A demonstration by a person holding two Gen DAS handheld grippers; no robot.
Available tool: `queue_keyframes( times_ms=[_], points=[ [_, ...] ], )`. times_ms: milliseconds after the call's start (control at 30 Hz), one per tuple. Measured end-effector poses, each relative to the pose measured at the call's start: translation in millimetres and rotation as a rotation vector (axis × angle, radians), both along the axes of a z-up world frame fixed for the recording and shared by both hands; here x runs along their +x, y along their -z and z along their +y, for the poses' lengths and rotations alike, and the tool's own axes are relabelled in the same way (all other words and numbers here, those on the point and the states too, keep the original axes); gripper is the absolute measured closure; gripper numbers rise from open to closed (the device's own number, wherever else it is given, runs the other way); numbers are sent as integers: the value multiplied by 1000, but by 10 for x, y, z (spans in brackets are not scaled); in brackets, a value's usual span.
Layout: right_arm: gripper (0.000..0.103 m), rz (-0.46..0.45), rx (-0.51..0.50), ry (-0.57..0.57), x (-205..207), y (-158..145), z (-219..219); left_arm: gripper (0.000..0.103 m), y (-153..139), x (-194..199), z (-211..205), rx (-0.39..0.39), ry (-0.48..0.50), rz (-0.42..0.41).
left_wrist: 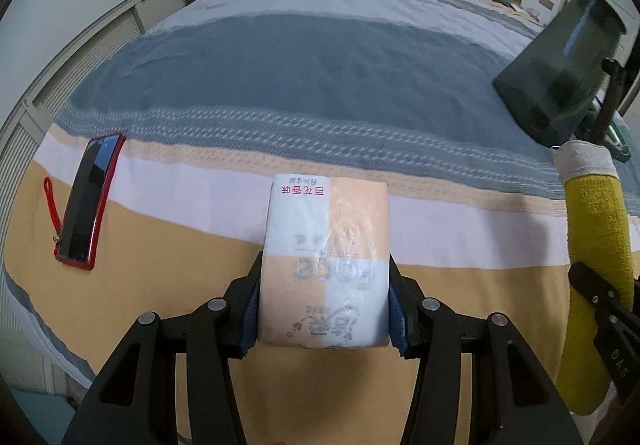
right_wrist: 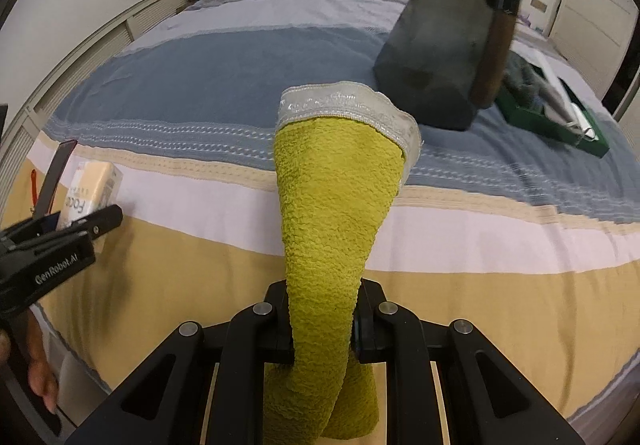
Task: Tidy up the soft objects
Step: 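Lift the tissue pack and yellow towel off the bed with both tools, then carry the tissue pack and yellow towel over the green tray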
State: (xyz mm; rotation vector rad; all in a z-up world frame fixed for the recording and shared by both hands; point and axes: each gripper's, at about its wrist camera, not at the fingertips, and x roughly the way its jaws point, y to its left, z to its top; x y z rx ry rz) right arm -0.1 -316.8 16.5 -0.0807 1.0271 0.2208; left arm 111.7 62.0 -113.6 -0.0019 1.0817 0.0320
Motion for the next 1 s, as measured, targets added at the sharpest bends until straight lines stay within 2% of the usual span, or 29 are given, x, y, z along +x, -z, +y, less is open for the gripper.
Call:
queue_keyframes(
  times_ms=[300, 567, 1000],
  points=[
    [86, -29, -2, 30, -213, -109, -476, 57, -294, -38, -546, -2, 84, -51],
    [86, -39, 8, 127, -349, -220, -1105, 57, -506, -109, -1094, -40, 178, -81],
    [86, -54, 19, 273, -548, -288, -1889, 57, -605, -184, -1835, -45, 322, -78]
  ],
)
